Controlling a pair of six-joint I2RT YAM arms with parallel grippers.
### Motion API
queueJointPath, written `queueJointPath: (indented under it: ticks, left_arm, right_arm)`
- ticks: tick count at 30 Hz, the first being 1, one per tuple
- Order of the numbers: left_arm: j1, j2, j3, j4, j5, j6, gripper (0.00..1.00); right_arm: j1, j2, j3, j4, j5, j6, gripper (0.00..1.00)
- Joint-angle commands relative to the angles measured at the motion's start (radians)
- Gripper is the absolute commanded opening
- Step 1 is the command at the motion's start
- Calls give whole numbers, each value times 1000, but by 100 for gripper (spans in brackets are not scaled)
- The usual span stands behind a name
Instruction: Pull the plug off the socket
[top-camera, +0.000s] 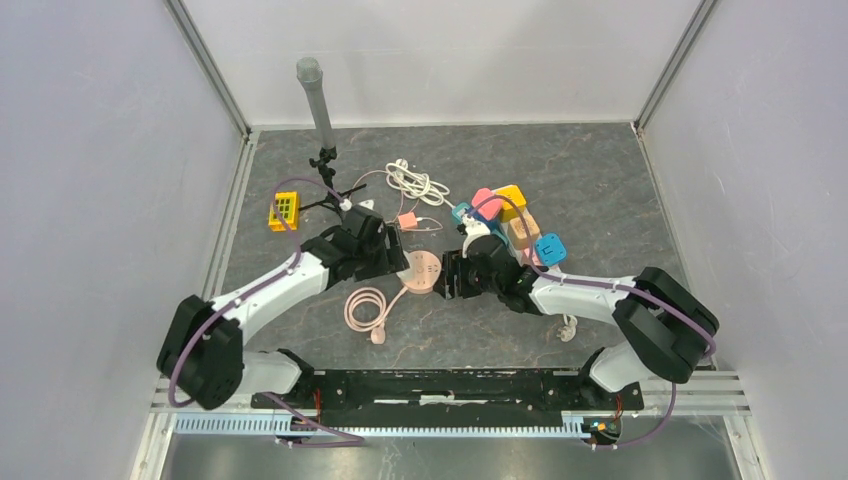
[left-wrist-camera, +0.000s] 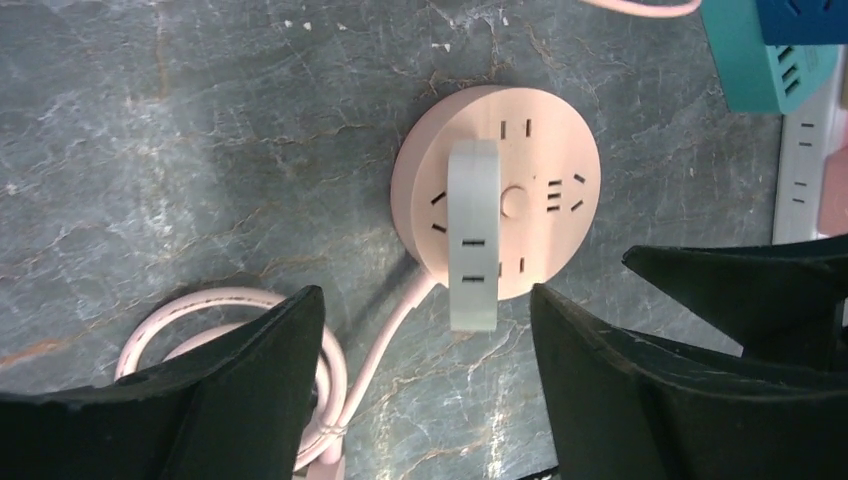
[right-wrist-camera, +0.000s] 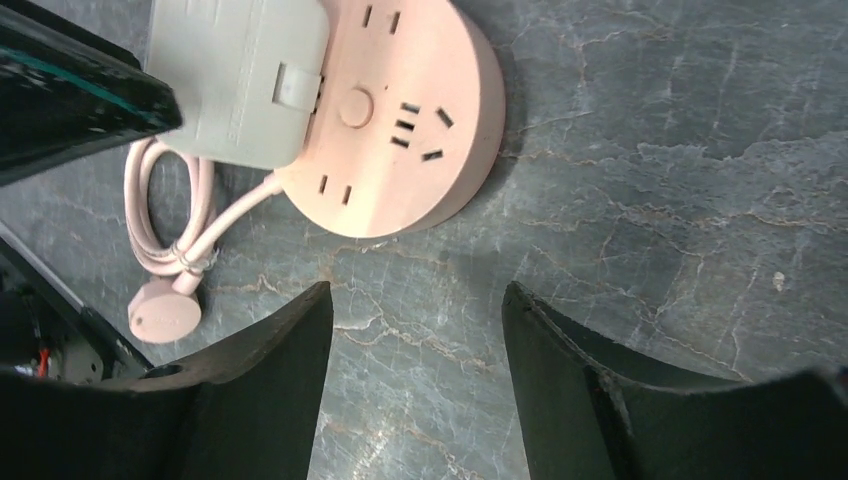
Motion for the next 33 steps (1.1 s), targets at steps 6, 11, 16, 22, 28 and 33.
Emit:
queueJointPath:
  ticks: [6, 11, 16, 22, 28, 33]
  left_arm:
    - [4, 209, 131, 72, 38, -74, 60]
    - [4, 242, 142, 60, 87, -66, 32]
    - [4, 238, 192, -4, 121, -25, 9]
    - [4, 260, 241, -60, 172, 6, 2]
    - [4, 252, 243, -94, 158, 31, 2]
    - [4, 266, 241, -93, 155, 46, 2]
  right_arm:
    - [7, -11, 22, 72, 149, 143, 64]
    - [8, 81, 100, 33, 163, 124, 61]
    - [8, 141, 149, 60, 137, 46, 60]
    - [8, 219, 169, 49, 81, -28, 44]
    - [26, 265, 132, -38, 61, -90, 35]
    - [56, 327, 111, -85, 97, -121, 34]
